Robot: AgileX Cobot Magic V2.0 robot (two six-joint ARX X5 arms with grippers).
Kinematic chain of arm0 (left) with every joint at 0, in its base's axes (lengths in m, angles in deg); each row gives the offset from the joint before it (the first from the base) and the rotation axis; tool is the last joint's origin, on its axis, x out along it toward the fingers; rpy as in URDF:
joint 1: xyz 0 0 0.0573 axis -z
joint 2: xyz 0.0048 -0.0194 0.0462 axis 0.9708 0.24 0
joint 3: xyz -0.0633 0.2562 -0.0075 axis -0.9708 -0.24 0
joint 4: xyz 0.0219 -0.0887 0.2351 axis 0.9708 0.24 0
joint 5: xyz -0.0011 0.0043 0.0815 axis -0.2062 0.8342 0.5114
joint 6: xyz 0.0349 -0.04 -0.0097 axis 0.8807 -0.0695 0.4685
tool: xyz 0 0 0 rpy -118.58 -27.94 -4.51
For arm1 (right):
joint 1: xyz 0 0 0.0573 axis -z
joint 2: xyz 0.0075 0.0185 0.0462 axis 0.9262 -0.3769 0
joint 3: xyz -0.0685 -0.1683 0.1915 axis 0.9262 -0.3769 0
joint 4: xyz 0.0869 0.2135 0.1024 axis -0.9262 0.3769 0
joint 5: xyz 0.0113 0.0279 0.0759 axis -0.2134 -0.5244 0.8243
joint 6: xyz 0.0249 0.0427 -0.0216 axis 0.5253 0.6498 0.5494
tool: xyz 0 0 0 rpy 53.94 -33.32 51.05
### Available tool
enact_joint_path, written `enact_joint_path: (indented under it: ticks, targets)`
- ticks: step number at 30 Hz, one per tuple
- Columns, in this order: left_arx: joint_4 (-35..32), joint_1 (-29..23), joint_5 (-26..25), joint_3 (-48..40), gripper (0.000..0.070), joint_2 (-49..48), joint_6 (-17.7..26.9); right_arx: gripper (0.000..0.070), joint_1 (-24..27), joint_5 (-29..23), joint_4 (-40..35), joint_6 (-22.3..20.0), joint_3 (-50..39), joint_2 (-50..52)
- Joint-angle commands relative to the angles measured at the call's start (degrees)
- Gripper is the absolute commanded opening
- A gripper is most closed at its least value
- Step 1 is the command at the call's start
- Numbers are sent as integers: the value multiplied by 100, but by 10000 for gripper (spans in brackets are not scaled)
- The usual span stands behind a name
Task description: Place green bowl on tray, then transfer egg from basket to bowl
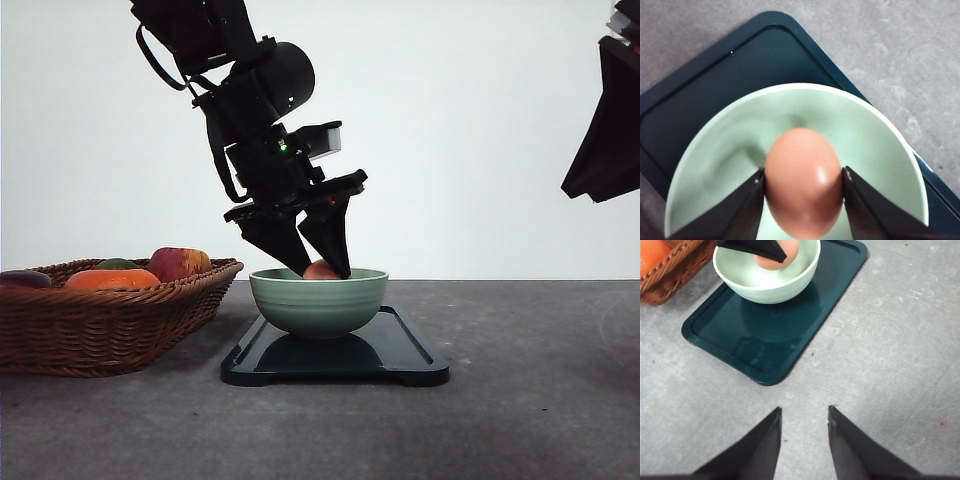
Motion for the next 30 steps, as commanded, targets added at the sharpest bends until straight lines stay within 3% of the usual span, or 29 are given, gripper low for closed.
enact_joint_path:
  ticks: [1,30]
  targets:
    - [-62,64,9,111,227,204,35,180,-31,13,-61,-2,17,-44]
    - [6,64,9,111,228,334,35,180,-31,13,-64,-2,17,-44]
